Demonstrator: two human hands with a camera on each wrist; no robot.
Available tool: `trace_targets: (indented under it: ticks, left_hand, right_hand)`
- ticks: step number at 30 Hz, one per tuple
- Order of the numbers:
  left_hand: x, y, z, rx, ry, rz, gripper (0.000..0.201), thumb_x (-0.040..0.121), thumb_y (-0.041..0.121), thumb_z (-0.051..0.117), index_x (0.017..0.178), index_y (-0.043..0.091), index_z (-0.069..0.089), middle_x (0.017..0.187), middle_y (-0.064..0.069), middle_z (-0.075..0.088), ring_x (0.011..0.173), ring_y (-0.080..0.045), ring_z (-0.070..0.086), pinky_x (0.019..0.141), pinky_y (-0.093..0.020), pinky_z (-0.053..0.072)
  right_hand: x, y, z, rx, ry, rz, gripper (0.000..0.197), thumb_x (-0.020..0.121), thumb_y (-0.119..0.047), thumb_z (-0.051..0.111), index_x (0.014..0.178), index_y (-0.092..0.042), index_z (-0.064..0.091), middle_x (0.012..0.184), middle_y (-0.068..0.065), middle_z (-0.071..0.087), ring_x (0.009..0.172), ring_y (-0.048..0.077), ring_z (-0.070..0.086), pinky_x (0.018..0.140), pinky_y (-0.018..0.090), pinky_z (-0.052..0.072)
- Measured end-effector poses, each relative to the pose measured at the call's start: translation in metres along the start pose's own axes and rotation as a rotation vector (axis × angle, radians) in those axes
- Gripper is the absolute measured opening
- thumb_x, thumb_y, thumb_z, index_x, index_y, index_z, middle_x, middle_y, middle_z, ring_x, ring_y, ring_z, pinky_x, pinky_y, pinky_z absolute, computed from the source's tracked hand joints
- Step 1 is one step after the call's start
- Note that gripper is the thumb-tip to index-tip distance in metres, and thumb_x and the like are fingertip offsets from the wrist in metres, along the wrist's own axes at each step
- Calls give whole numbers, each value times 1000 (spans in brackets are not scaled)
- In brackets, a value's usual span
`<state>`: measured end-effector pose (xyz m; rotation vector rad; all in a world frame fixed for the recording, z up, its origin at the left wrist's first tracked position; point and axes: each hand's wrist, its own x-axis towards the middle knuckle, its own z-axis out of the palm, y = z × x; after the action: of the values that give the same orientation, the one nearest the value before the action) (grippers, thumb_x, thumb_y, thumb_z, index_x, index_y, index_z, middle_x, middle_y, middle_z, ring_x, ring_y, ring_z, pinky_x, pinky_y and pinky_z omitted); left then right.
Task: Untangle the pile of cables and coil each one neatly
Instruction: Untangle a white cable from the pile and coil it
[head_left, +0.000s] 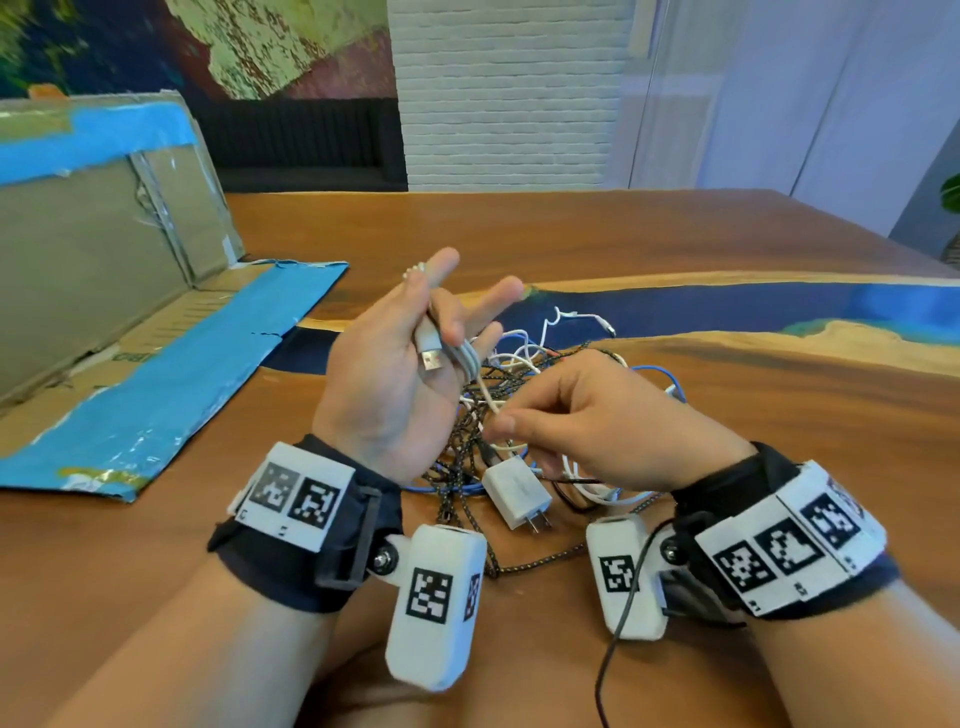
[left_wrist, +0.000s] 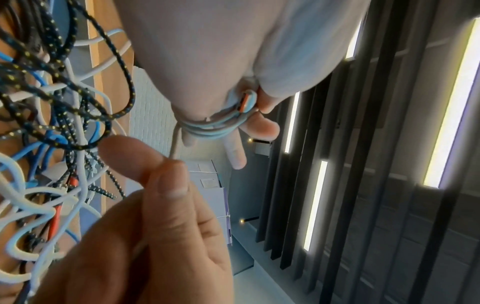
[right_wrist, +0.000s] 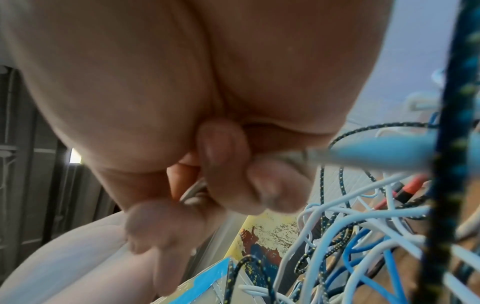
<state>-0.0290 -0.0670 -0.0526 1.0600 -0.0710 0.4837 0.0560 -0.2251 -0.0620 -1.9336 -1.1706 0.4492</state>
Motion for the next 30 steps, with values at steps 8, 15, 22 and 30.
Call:
trace_targets:
  ticks: [8, 15, 22, 30]
  left_hand:
    - [2, -5, -3, 203, 18, 8, 46, 112, 22, 32, 156, 11, 28, 75, -8, 60, 103, -36, 73, 101, -46, 52]
    - [0, -19, -5, 850, -123, -136, 29, 109, 24, 43, 127, 18, 65, 75, -7, 69, 63, -23, 65, 65, -39, 57]
    - [-3, -13, -5, 613, -228, -327, 49, 109, 33, 35, 75, 2, 51, 48, 3, 20, 42, -16, 15, 52, -35, 25]
    - [1, -12, -7, 608, -139, -362, 53, 108, 32, 38, 70, 2, 61, 47, 1, 24, 40, -15, 19, 54, -33, 28]
  right_hand:
    - [-2, -5, 1, -64, 46, -54, 23, 100, -32, 64, 88, -20, 79, 59, 11, 59, 50, 6, 43, 53, 21, 38]
    - [-5, -6, -2, -71, 70, -91, 24, 93, -23, 72, 73, -14, 78, 57, 2, 66, 57, -1, 55, 59, 14, 40]
    - [-1, 2, -5, -16, 317, -229, 26, 98, -20, 67, 74, -12, 67, 74, 0, 66, 78, 11, 64, 75, 39, 51]
    - [5, 6, -2, 123, 299, -172, 27, 106, -24, 50, 91, -5, 63, 75, 7, 71, 77, 31, 69, 77, 59, 55]
